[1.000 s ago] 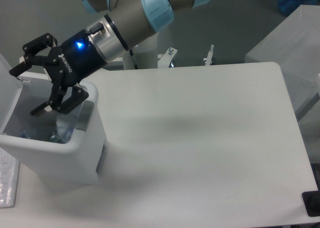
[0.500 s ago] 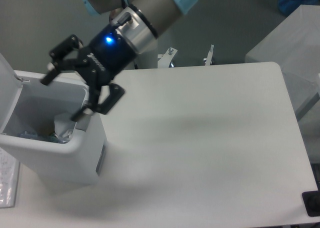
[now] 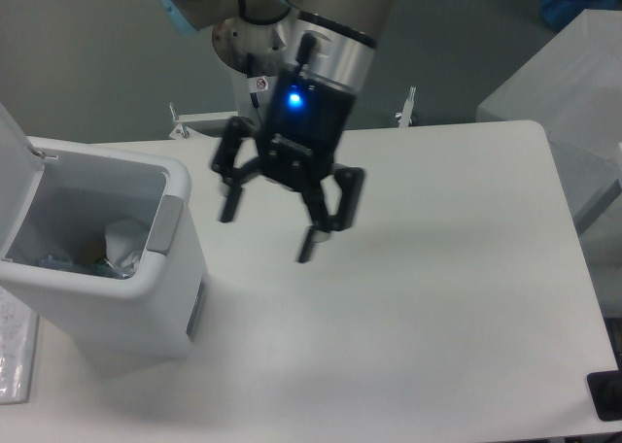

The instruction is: Place the trash in the trash can

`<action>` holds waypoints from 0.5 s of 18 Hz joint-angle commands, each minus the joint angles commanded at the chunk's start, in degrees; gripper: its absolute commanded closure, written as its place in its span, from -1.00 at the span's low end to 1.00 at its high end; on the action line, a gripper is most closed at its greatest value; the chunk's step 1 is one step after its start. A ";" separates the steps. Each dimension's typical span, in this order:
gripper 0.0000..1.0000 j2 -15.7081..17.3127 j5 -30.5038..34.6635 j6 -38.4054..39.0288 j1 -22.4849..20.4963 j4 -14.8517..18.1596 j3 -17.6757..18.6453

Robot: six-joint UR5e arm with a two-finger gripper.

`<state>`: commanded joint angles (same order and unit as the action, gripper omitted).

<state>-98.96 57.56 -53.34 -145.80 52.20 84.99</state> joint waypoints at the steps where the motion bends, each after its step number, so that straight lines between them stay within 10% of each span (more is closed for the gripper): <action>1: -1.00 -0.17 0.88 -0.96 -0.09 1.05 0.26; 9: -1.00 -2.46 15.46 -16.34 -2.29 13.00 0.88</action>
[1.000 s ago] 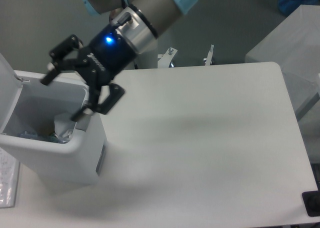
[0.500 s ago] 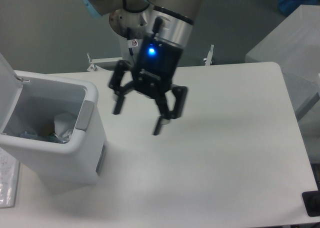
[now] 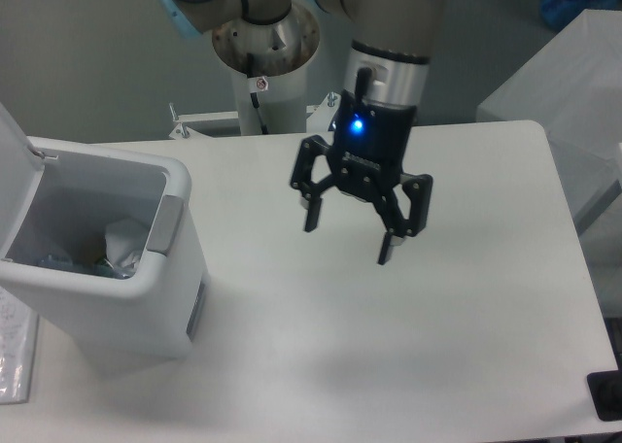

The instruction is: Place the trash in the trash can

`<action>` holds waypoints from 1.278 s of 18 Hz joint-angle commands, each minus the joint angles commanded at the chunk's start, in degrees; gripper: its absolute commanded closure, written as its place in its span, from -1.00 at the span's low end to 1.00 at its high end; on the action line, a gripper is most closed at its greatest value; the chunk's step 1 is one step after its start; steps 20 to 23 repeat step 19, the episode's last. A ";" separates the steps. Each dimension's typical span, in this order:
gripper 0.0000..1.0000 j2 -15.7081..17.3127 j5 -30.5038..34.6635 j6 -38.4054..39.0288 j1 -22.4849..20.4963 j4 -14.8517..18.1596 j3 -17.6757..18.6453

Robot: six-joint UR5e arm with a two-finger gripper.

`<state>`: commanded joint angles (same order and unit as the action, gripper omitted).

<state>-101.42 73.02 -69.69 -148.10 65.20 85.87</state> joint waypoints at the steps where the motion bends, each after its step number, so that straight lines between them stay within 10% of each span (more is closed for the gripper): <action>1: -1.00 0.00 2.11 -0.10 0.09 2.02 0.00; 13: -1.00 3.77 15.03 -6.51 -1.23 5.64 9.13; 23: -1.00 3.95 16.10 -6.51 -1.14 5.73 9.40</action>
